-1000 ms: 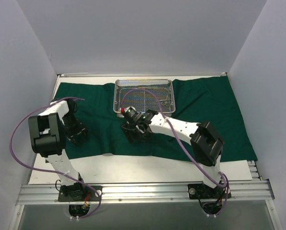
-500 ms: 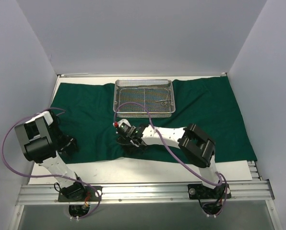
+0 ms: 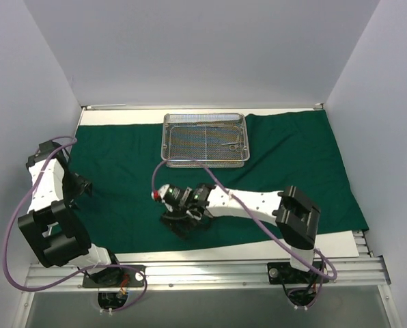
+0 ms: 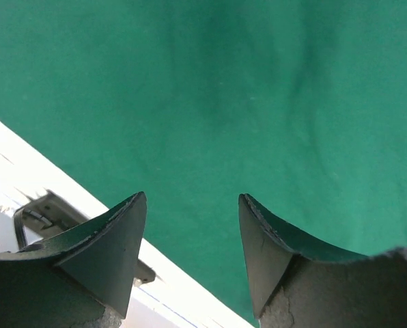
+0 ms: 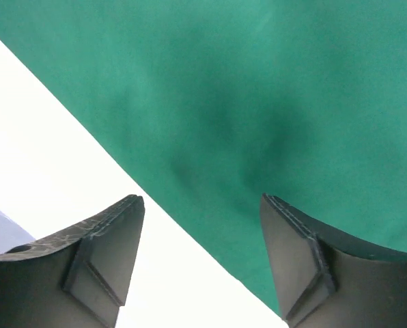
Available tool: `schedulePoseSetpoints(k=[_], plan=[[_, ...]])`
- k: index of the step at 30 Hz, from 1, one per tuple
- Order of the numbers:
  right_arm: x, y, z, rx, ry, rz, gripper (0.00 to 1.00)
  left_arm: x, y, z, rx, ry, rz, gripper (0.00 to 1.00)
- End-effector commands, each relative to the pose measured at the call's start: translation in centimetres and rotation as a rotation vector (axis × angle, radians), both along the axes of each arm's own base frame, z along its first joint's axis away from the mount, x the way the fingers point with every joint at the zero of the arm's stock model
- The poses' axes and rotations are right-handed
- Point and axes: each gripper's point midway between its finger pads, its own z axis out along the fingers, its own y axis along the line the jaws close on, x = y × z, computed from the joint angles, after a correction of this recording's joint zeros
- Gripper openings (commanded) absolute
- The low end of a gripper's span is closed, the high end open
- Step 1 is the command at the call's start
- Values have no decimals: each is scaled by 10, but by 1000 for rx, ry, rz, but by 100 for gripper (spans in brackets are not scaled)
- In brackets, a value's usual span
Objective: Open and lay out the surgical kit
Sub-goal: Smooth out the surgical kit at the center of the board.
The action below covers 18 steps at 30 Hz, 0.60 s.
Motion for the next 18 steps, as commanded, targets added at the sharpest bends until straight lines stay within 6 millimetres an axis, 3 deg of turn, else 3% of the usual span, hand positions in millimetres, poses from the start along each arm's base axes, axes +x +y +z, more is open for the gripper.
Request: schedulePoseSetpoints(k=[1,2,6,9,12,18], plan=[[46,6,63,112,-88,-123,70,16,-8,10,-35,-103,-52,66],[68,-1,65,110,-102,-203,70,23,-11,6,-55,-130,-64,66],[115,-26,54,46,-147,-368,70,28,-26,-25,-167,-97,-75,66],[127,-47,36,-29,-145,-444,70,33,-31,-45,-226,-50,-106,66],[127,-66,23,-66,-135,-496,71,45,-33,-50,-244,-52,-166,65],[94,-101,-12,-141,-57,-524,71,78,-50,-35,-186,-127,-297,66]])
